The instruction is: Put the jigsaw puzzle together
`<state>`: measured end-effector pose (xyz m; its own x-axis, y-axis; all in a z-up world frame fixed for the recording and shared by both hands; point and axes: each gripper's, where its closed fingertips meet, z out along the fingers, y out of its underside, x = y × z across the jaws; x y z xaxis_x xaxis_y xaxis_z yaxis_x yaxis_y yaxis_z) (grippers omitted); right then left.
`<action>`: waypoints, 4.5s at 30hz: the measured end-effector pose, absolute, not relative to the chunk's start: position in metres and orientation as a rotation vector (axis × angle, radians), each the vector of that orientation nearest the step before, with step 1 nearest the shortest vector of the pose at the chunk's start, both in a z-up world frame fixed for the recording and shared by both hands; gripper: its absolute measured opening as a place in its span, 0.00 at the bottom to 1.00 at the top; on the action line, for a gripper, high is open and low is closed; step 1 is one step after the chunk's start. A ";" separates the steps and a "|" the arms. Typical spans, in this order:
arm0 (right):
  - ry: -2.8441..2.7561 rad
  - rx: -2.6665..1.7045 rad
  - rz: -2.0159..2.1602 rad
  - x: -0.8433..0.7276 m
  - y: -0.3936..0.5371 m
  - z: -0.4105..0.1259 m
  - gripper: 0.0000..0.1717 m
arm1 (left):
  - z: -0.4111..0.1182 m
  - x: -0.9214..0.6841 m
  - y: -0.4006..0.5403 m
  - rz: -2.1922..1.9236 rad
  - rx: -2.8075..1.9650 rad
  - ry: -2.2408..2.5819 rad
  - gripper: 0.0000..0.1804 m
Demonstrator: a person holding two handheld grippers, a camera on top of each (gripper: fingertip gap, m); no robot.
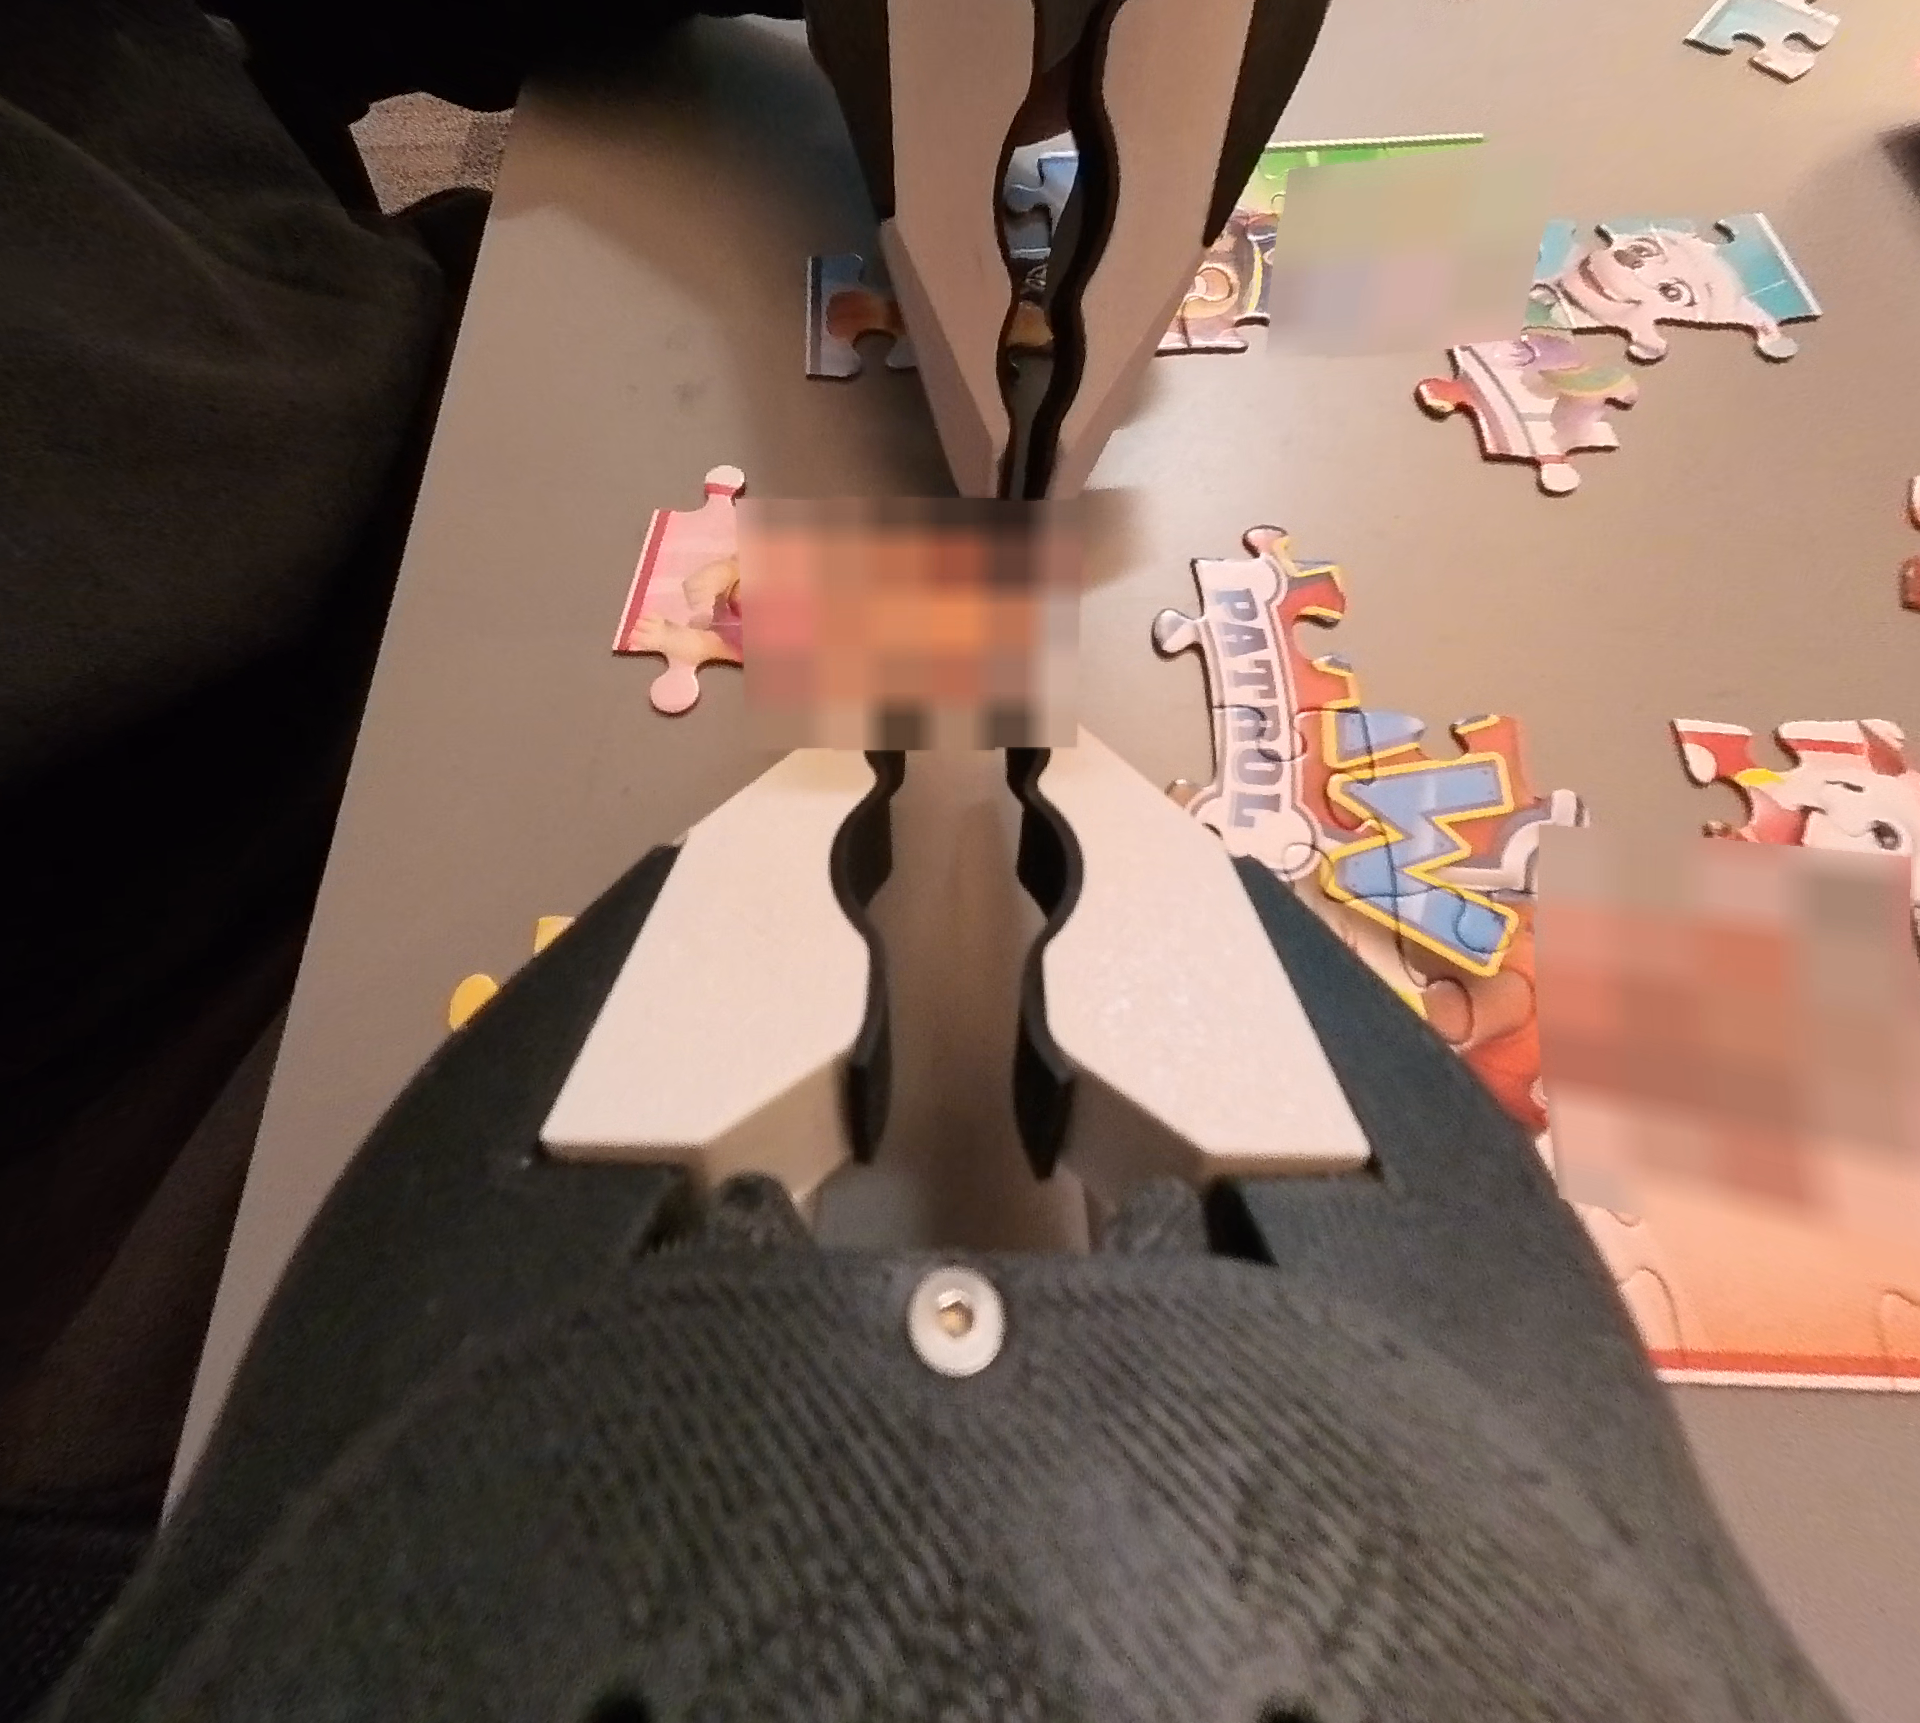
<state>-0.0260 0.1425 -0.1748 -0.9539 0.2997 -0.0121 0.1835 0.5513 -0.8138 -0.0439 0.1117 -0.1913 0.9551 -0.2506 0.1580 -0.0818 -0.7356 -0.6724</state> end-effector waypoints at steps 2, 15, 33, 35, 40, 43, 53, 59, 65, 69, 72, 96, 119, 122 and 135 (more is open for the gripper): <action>-2.651 -0.417 1.371 -0.026 0.143 -0.174 0.10 | -0.190 -0.045 0.113 -0.308 -2.382 0.231 0.01; -2.650 -0.418 1.367 -0.026 0.143 -0.175 0.10 | -0.189 -0.069 0.122 -0.215 -2.372 0.157 0.00; -2.511 -0.534 1.254 -0.057 0.139 -0.171 0.00 | -0.190 -0.061 0.126 -0.248 -2.350 0.152 0.06; -2.521 -0.558 1.245 -0.059 0.137 -0.173 0.00 | -0.191 -0.060 0.127 -0.246 -2.354 0.148 0.06; -2.544 -0.591 1.100 -0.066 0.139 -0.189 0.00 | -0.190 -0.057 0.127 -0.254 -2.357 0.144 0.07; -2.537 -0.590 1.077 -0.068 0.140 -0.190 0.00 | -0.188 -0.058 0.126 -0.243 -2.350 0.142 0.07; -2.523 -0.616 1.075 -0.071 0.144 -0.190 0.00 | -0.192 -0.065 0.117 -0.267 -2.369 0.074 0.11; -2.512 -0.623 1.065 -0.073 0.146 -0.190 0.00 | -0.192 -0.064 0.119 -0.240 -2.374 0.083 0.11; -2.502 -0.624 1.055 -0.075 0.147 -0.190 0.00 | -0.193 -0.074 0.122 -0.174 -2.372 0.045 0.08; -2.497 -0.623 1.051 -0.075 0.147 -0.190 0.00 | -0.193 -0.081 0.124 -0.117 -2.366 0.031 0.08; -2.494 -0.623 1.047 -0.076 0.147 -0.190 0.00 | -0.193 -0.078 0.123 -0.149 -2.366 0.040 0.07; -2.465 -0.631 1.010 -0.082 0.144 -0.190 0.00 | -0.190 -0.078 0.128 -0.276 -2.319 -0.028 0.16; -2.457 -0.649 1.015 -0.082 0.142 -0.190 0.00 | -0.193 -0.090 0.117 -0.045 -2.371 0.015 0.14; -2.458 -0.642 1.014 -0.082 0.138 -0.190 0.00 | -0.192 -0.095 0.117 -0.016 -2.368 -0.002 0.12; -2.449 -0.657 1.009 -0.084 0.143 -0.190 0.00 | -0.193 -0.085 0.122 -0.041 -2.358 0.034 0.08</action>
<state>-0.0838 0.1432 -0.1899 -0.8050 0.5624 0.1890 0.2659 0.6267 -0.7325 -0.0846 0.1225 -0.1928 0.9991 -0.0367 0.0192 -0.0125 -0.7087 -0.7054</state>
